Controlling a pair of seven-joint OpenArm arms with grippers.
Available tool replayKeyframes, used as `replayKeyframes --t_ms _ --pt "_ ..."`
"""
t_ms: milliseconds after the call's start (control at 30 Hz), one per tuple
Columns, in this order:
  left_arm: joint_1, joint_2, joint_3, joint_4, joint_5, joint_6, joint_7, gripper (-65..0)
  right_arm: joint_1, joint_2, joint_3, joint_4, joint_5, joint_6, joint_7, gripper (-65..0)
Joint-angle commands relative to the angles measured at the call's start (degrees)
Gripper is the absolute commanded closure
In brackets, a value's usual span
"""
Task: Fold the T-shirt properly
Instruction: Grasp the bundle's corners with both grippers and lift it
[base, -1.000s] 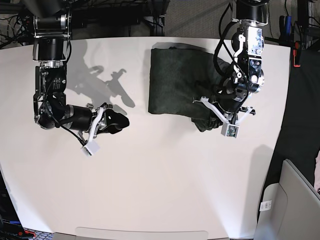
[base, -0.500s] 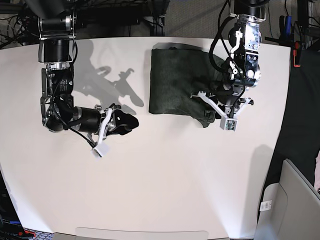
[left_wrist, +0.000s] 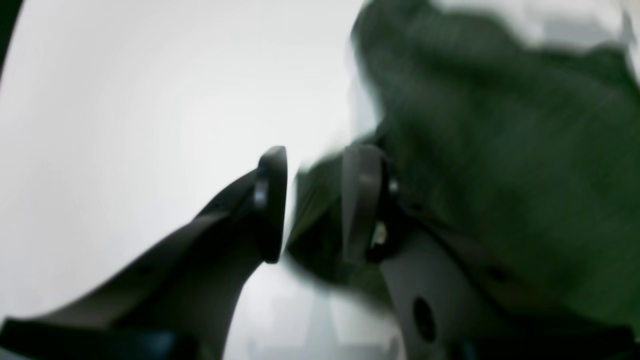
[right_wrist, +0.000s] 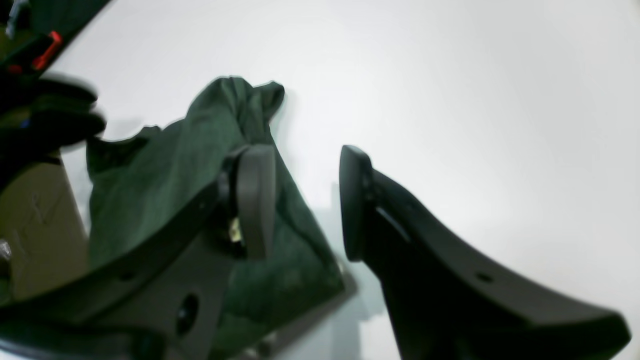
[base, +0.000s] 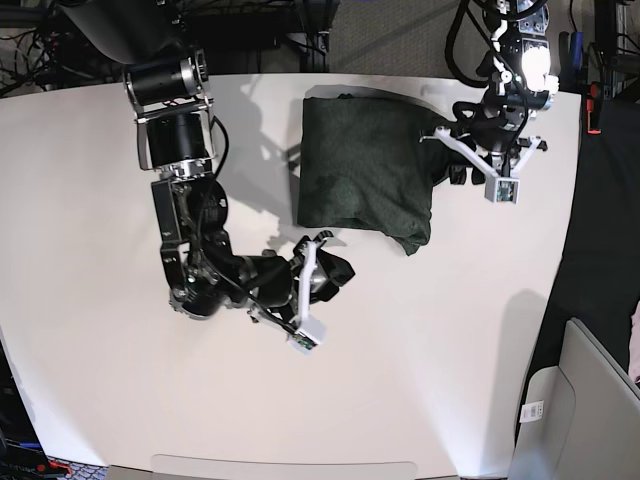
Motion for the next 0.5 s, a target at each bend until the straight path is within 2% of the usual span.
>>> replayKeyframes --t_ms 0,200,367,467 --pt "1.0 -0.5 -0.1 0.9 0.0 -0.1 -1.0 -13.9 1.7 -1.1 -0.1 0.2 -0.6 0.3 1.1 -19.6" --pt "4.7 0.6 -0.3 1.0 0.0 -0.1 -1.0 -8.9 1.3 -3.9 -0.9 -0.4 -10.9 0.3 0.9 -18.5" --pt "7.1 0.8 0.0 0.9 0.0 -0.1 -1.0 -4.1 0.8 -4.3 -8.1 -0.5 -17.7 0.3 0.9 -10.7" --pt "7.9 0.9 0.1 0.7 0.0 -0.1 -0.9 -4.0 -0.1 -4.3 -11.2 -0.5 -20.3 0.3 1.2 -10.5"
